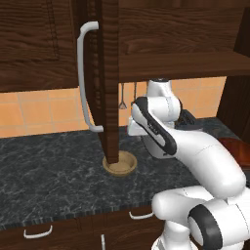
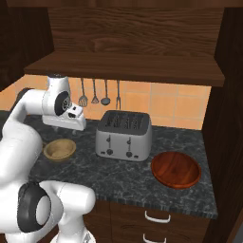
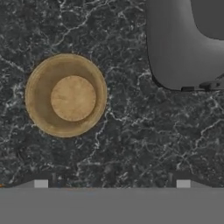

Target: Pick up the bowls on the counter and stack them on top of one another in the open cabinet. Place the smaller bowl on top of the larger bowl.

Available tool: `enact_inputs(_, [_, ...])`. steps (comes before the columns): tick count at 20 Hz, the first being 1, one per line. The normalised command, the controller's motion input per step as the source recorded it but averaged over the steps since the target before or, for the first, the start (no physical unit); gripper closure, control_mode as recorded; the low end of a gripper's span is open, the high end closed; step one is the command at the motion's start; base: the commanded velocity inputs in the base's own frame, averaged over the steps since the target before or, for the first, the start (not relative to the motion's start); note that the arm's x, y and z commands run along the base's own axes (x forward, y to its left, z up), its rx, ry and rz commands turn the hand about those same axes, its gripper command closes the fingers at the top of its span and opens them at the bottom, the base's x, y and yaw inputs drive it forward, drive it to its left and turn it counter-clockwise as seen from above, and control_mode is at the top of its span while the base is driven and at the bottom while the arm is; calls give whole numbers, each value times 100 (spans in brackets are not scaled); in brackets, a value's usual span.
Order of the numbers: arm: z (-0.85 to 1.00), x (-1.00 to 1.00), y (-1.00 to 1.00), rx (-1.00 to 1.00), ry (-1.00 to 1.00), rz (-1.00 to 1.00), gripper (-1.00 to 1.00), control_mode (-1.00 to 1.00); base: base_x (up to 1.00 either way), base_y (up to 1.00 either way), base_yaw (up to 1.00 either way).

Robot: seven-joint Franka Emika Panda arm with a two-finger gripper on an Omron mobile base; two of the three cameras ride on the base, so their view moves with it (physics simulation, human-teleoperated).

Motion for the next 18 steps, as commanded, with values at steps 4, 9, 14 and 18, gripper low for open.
enact_inputs(4, [-100,31,48,5,13,-18,-100,-100,0,0,0])
enact_inputs(9, [-80,40,26,-2,3,-7,-100,-100,0,0,0])
enact_inputs(14, [-94,33,0,-1,0,0,-100,-100,0,0,0])
enact_inputs(18, [-59,38,5,0,0,0,-100,-100,0,0,0])
